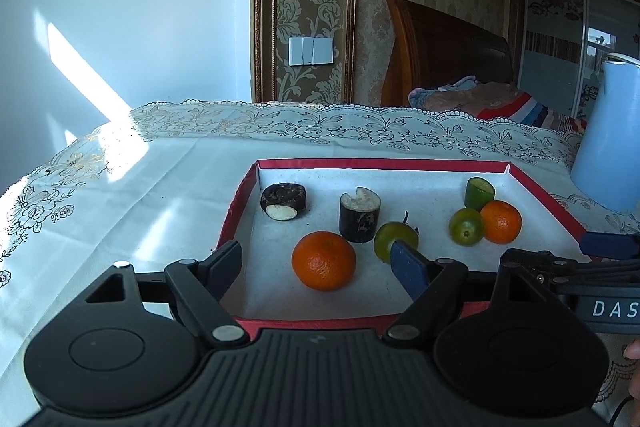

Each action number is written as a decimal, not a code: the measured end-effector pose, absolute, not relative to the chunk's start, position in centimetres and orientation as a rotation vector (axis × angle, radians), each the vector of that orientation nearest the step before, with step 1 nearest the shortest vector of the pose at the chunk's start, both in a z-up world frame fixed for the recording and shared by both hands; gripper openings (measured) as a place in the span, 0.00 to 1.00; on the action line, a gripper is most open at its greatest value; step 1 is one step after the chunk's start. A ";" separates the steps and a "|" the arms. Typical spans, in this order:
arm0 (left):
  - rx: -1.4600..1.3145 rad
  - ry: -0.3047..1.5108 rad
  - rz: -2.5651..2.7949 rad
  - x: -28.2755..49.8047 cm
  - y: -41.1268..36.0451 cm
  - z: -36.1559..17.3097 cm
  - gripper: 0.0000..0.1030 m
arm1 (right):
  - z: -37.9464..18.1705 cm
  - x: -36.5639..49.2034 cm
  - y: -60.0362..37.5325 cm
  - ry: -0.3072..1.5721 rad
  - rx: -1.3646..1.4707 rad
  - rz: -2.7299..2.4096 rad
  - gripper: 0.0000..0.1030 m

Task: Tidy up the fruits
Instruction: 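Withdraw both open grippers from the tray toward the brown fruits on the tablecloth, then move both open grippers down toward the two small brown round fruits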

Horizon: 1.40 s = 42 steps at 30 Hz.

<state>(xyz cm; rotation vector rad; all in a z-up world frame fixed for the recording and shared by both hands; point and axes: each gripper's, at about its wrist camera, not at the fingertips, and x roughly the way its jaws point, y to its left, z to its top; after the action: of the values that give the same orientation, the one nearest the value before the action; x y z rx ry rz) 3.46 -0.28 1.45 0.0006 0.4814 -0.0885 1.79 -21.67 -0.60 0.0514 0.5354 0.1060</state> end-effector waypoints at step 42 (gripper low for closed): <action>0.054 0.495 -0.202 0.4 -1.8 0.7 0.79 | -2.4 -7.1 -29.3 0.542 0.142 0.095 1.00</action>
<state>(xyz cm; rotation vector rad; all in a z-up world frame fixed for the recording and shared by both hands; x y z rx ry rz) 0.35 -1.84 0.67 0.0539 0.4954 -0.2021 -7.13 -29.25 -2.44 0.1424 0.5423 0.0953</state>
